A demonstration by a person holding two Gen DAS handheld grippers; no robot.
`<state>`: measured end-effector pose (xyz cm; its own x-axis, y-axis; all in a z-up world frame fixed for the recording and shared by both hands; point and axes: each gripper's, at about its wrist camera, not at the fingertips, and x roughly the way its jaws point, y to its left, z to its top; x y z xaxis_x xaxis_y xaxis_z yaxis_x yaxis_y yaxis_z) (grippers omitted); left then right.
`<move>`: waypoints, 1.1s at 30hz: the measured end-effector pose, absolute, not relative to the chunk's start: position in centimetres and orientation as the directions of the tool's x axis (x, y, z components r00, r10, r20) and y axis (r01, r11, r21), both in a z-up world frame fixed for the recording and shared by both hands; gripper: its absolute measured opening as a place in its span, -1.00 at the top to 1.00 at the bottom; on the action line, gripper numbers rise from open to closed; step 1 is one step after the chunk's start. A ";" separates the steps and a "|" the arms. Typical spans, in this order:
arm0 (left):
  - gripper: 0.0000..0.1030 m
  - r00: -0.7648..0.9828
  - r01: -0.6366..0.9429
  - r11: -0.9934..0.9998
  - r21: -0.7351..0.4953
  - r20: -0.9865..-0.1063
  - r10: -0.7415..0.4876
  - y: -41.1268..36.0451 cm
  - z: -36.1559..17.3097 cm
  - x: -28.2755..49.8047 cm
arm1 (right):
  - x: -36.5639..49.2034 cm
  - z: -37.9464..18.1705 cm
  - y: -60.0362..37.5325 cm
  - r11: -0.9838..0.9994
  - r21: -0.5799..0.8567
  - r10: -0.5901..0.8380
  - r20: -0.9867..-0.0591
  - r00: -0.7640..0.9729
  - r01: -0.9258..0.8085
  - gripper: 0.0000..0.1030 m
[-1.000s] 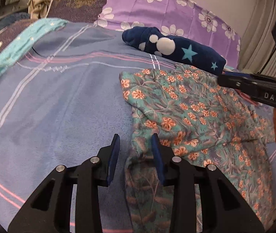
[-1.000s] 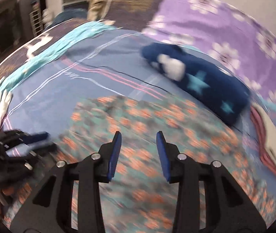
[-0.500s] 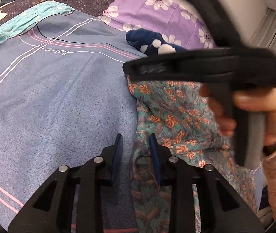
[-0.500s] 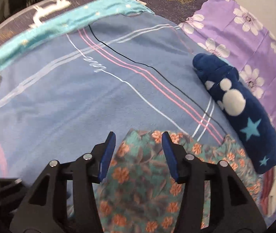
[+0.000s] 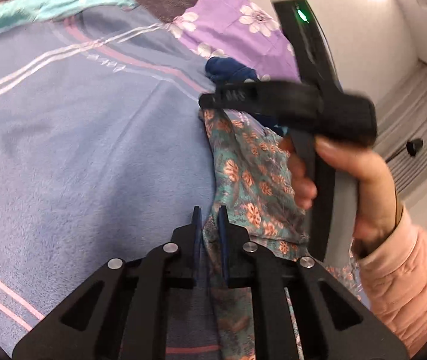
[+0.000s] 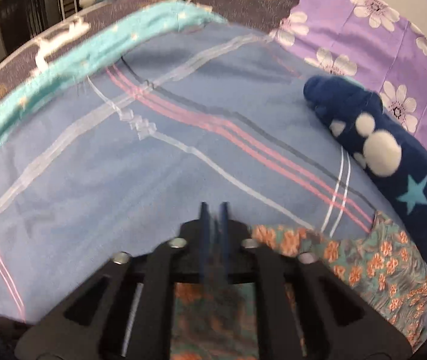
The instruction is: Fold small clothes
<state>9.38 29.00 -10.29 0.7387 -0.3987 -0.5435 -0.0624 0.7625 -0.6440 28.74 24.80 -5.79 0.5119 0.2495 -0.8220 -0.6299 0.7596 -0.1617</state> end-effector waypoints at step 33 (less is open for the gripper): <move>-0.04 0.639 0.020 0.995 -0.095 -0.765 -0.086 13.8 -8.4 15.6 | 13.2 -4.1 -32.3 0.953 0.292 0.142 -0.664 0.734 0.079 0.25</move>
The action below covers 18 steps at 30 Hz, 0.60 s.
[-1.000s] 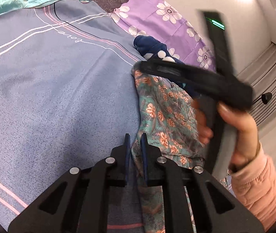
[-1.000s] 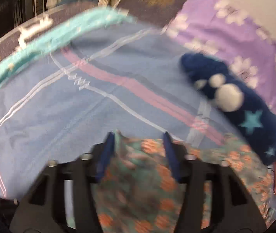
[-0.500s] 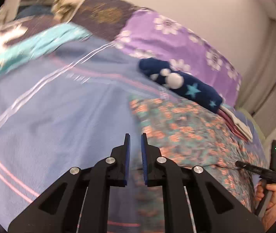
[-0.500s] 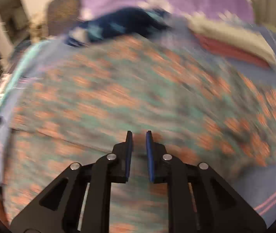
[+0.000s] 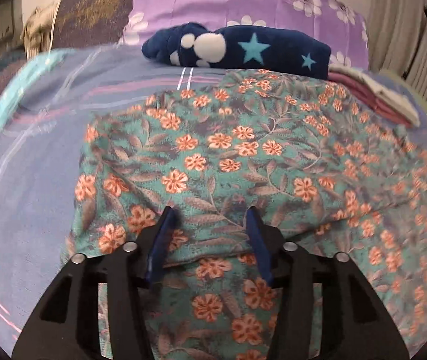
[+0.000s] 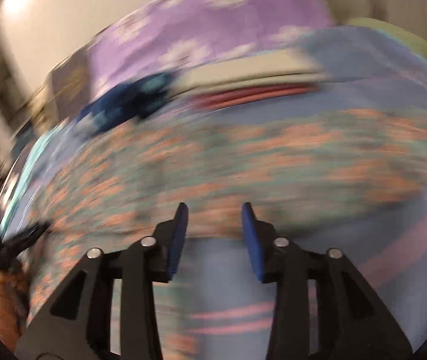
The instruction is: Fold small clothes
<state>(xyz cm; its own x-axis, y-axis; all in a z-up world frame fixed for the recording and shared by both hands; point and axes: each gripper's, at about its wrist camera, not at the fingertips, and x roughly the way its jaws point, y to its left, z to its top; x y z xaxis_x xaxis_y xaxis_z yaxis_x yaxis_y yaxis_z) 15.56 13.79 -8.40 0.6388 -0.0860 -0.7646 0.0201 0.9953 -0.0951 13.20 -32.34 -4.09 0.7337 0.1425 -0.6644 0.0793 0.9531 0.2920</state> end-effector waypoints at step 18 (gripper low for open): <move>-0.21 0.644 0.031 1.000 -0.006 -0.764 -0.024 11.8 -8.6 15.5 | 11.7 -6.8 -57.5 0.521 0.682 0.035 -0.618 0.786 0.513 0.90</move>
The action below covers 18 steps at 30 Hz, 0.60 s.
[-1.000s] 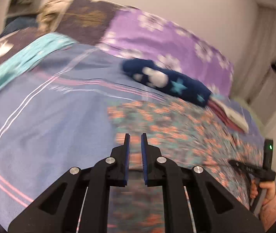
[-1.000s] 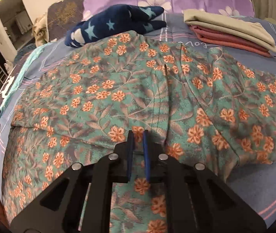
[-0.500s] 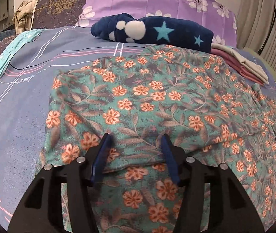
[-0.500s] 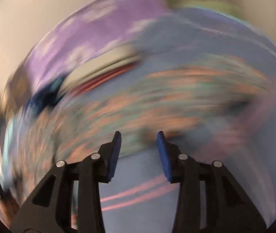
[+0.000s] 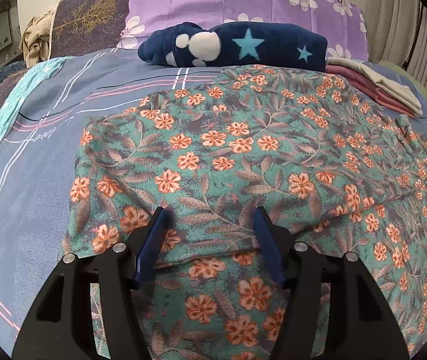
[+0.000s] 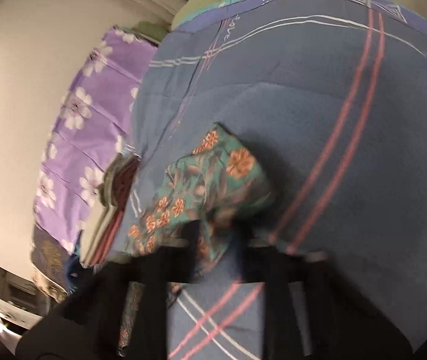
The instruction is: Fold small clothes
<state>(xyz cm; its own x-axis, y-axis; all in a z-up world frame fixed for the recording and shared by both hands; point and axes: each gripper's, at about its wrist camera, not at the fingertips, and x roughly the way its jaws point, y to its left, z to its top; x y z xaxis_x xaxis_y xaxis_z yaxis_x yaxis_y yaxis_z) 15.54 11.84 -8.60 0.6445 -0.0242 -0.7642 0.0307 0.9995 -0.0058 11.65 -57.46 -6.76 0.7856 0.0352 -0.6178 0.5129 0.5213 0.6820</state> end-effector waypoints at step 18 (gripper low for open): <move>-0.25 0.652 0.028 0.998 -0.049 -0.756 -0.055 12.4 -8.5 15.4 | 17.8 -3.3 -12.6 0.839 0.381 0.544 -0.615 0.571 -0.388 0.89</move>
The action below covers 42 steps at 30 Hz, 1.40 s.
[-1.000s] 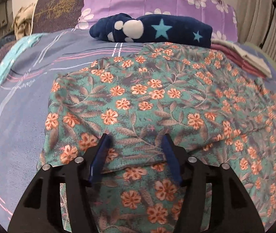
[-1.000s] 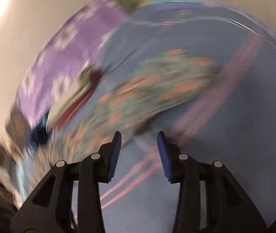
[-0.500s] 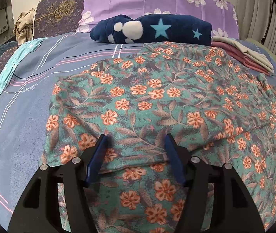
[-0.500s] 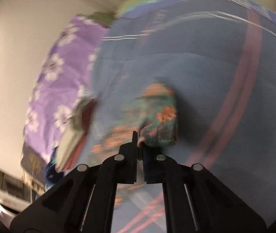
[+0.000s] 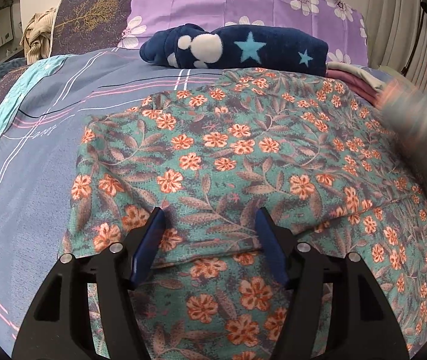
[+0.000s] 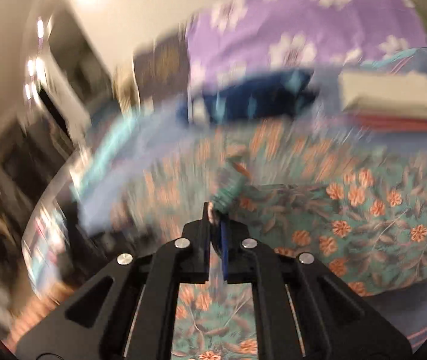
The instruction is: Fold small clothes
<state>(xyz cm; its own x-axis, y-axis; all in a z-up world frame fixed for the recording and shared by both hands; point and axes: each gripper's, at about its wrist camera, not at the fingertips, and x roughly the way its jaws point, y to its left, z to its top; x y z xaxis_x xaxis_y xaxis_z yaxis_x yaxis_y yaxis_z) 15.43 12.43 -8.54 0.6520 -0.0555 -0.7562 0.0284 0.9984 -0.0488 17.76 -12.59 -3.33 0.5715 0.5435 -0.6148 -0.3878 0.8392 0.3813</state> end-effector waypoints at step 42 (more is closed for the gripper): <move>0.96 0.425 0.074 0.899 -0.431 -0.802 -0.419 1.9 -6.6 21.3 | 15.1 -8.3 -11.4 0.854 0.320 0.510 -0.673 0.536 -0.411 0.40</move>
<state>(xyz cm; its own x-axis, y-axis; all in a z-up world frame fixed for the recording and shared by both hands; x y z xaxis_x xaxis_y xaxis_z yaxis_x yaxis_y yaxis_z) 21.33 1.89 -6.64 0.4252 -0.4194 -0.8021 0.0736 0.8993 -0.4312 15.12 -11.36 -8.25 0.5356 0.5097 -0.6733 -0.4108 0.8539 0.3195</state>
